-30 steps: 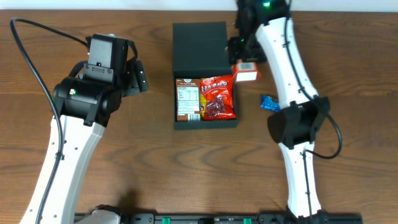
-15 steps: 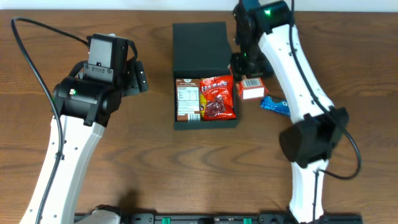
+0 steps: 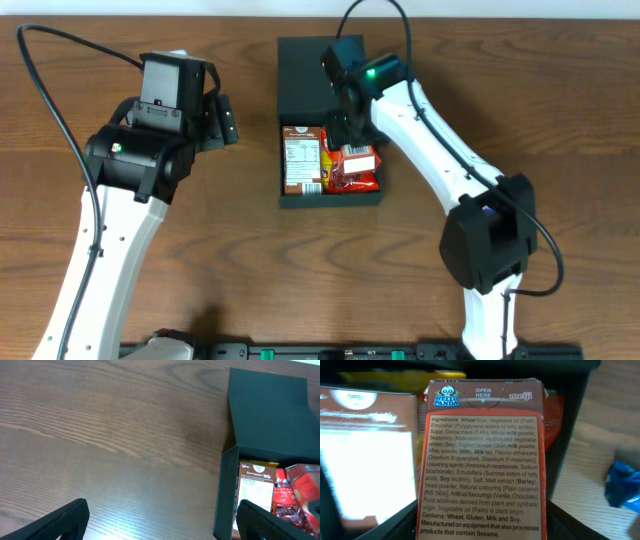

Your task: Pack container

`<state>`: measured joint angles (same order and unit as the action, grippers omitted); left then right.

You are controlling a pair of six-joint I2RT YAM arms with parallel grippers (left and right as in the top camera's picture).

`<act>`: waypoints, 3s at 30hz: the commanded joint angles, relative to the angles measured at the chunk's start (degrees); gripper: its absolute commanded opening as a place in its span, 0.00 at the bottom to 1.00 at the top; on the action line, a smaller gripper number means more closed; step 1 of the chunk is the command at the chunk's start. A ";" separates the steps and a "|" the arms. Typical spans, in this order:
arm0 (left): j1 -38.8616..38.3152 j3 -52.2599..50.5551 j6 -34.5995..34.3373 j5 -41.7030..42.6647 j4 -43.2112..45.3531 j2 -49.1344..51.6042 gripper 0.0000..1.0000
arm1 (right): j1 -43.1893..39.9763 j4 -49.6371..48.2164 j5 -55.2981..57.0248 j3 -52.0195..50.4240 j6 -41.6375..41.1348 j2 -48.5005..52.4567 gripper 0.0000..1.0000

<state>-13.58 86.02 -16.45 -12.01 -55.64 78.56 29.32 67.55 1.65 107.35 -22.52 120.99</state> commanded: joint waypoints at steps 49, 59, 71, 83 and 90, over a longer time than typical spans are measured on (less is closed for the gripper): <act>0.17 1.25 0.85 -0.61 -0.66 0.17 0.95 | -10.10 -18.84 -23.41 -15.93 10.36 -9.31 0.02; 0.17 1.25 0.83 -0.61 -0.59 0.17 0.95 | -14.19 -32.22 -34.29 -27.52 12.15 -6.49 0.02; 0.17 1.25 0.83 -0.66 -0.66 0.17 0.95 | -16.02 -26.71 -34.91 -17.75 16.11 -8.66 0.01; 0.17 1.25 0.83 -1.55 0.15 0.17 0.95 | -15.04 -13.07 -21.35 -13.70 17.46 -10.32 0.02; 0.17 1.25 0.83 -1.55 0.20 0.17 0.95 | -12.96 -9.46 -17.38 -14.21 17.46 -10.03 0.02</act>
<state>-13.58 86.02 -16.45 -12.45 -55.46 78.61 14.96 57.71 -18.83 93.01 -5.78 111.59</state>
